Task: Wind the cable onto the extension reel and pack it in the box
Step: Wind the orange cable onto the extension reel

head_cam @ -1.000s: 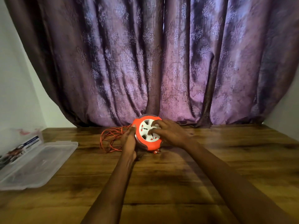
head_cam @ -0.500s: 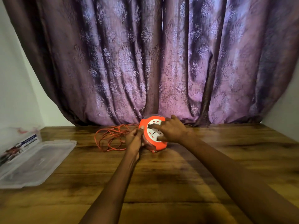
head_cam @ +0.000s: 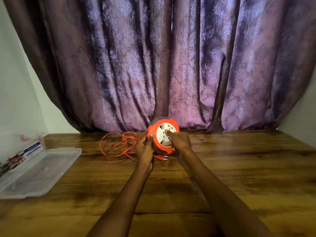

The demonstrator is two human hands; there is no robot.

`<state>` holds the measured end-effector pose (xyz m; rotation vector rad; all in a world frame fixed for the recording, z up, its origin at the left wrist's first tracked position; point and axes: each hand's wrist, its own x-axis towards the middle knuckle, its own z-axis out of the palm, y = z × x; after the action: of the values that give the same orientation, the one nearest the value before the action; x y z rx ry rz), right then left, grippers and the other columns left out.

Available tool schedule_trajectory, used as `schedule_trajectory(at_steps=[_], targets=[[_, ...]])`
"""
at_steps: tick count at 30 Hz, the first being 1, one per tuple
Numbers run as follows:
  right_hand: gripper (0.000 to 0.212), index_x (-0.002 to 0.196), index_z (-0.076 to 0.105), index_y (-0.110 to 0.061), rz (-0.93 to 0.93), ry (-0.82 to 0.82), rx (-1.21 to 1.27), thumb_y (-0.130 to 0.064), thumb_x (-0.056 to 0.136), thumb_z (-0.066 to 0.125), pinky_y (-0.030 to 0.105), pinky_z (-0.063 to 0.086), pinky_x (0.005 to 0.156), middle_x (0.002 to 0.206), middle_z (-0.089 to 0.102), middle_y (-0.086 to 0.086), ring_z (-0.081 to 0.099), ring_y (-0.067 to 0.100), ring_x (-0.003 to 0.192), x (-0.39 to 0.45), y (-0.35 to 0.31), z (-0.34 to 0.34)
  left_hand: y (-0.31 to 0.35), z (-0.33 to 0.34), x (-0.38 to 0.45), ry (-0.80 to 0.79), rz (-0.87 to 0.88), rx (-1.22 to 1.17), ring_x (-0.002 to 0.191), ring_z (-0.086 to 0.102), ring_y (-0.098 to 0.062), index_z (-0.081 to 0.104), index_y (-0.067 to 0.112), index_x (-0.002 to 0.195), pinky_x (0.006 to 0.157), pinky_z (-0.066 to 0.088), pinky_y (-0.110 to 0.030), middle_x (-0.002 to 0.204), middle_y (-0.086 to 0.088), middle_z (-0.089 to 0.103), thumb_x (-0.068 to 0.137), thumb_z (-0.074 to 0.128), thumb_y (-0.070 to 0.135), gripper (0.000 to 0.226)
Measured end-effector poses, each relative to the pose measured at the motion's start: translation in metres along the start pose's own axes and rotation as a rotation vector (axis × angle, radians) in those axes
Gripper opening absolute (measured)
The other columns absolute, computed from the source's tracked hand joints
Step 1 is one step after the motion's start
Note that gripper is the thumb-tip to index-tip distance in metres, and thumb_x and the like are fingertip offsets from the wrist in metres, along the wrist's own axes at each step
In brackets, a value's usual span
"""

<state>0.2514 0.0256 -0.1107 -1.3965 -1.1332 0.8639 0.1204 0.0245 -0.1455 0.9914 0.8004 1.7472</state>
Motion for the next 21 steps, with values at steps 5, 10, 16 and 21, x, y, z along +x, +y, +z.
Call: schedule_trajectory(at_steps=[5, 10, 16, 21], targets=[[0.032, 0.098, 0.062, -0.029, -0.279, 0.274, -0.365, -0.051, 0.077, 0.073, 0.034, 0.051, 0.081, 0.100, 0.071, -0.005, 0.063, 0.018, 0.091, 0.002, 0.000, -0.024, 0.005, -0.004, 0.005, 0.074, -0.058, -0.024, 0.077, 0.066, -0.010, 0.072, 0.004, 0.114, 0.057, 0.057, -0.027, 0.087, 0.004, 0.075, 0.096, 0.066, 0.024, 0.028], [0.041, 0.125, 0.060, -0.002, -0.105, -0.133, 0.192, -0.025, 0.092, 0.070, 0.027, 0.055, 0.058, 0.110, 0.071, 0.014, 0.069, 0.016, 0.077, 0.002, -0.004, -0.038, 0.009, -0.005, 0.008, 0.001, -0.122, -0.035, 0.067, 0.068, -0.004, 0.072, 0.012, 0.098, 0.052, 0.057, -0.026, 0.076, 0.009, 0.075, 0.096, 0.064, 0.022, 0.013], [0.013, 0.101, 0.069, -0.007, -0.142, -0.089, 0.395, -0.017, 0.093, 0.067, 0.015, 0.047, 0.046, 0.081, 0.075, 0.003, 0.067, 0.004, 0.058, 0.007, 0.001, -0.043, 0.025, -0.006, 0.014, 0.021, -0.153, 0.114, 0.048, 0.061, -0.001, 0.066, 0.015, 0.079, 0.050, 0.056, -0.020, 0.055, 0.008, 0.065, 0.100, 0.059, 0.027, 0.025], [0.033, 0.115, 0.066, -0.003, -0.181, 0.003, 0.436, -0.022, 0.089, 0.073, 0.028, 0.057, 0.062, 0.104, 0.074, 0.013, 0.070, 0.021, 0.084, 0.021, -0.002, -0.052, 0.038, -0.037, 0.028, 0.131, 0.298, 0.777, 0.097, 0.065, -0.033, 0.071, -0.001, 0.105, 0.091, 0.050, -0.038, 0.104, -0.023, 0.070, 0.095, 0.059, 0.005, 0.017]])
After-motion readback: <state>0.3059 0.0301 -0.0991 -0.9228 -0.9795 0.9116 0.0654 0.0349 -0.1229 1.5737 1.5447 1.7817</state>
